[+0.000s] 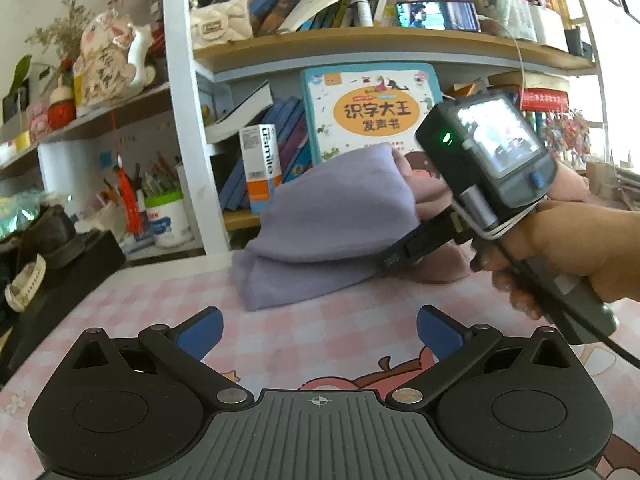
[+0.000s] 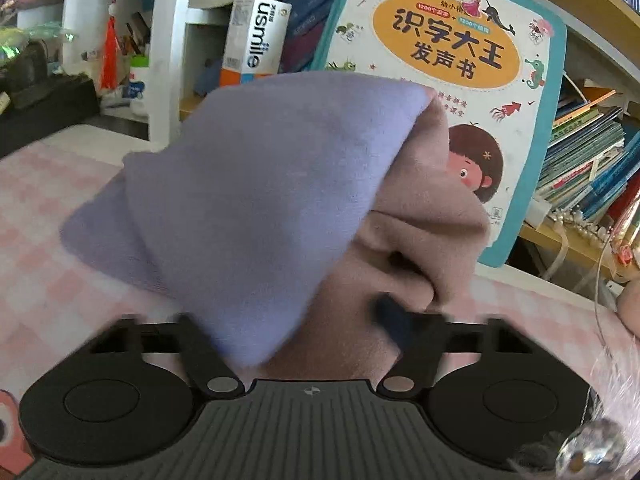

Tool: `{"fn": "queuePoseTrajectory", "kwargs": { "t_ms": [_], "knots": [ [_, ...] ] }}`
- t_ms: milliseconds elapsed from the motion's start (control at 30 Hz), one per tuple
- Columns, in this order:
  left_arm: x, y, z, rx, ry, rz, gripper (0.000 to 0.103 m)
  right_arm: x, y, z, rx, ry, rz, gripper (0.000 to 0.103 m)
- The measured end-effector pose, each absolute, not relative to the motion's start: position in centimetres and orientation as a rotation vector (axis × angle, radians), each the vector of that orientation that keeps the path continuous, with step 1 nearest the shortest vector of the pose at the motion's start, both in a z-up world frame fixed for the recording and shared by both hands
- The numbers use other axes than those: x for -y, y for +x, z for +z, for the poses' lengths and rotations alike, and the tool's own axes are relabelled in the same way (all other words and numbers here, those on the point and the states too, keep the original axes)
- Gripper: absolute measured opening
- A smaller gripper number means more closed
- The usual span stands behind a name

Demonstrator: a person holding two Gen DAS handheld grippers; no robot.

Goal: Fold clothes
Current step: 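Grasp the lavender sleeve of the bunched sweater with the right gripper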

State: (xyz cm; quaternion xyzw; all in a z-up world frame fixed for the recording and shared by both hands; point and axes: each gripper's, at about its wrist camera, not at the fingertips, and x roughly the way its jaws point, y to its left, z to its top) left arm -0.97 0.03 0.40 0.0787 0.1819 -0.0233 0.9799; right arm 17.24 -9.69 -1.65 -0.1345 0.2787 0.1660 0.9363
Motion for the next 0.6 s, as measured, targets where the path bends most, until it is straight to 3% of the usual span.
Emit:
{"fn": "queuePoseTrajectory", "kwargs": {
  "t_ms": [267, 600],
  "knots": [
    [0.1, -1.1, 0.4, -0.358, 0.166, -0.047, 0.103, 13.6, 13.3, 6.7, -0.379, -0.011, 0.432, 0.016],
    [0.6, -2.2, 0.7, -0.286, 0.193, -0.060, 0.103, 15.4, 7.5, 16.4, -0.140, 0.016, 0.517, 0.005]
  ]
}}
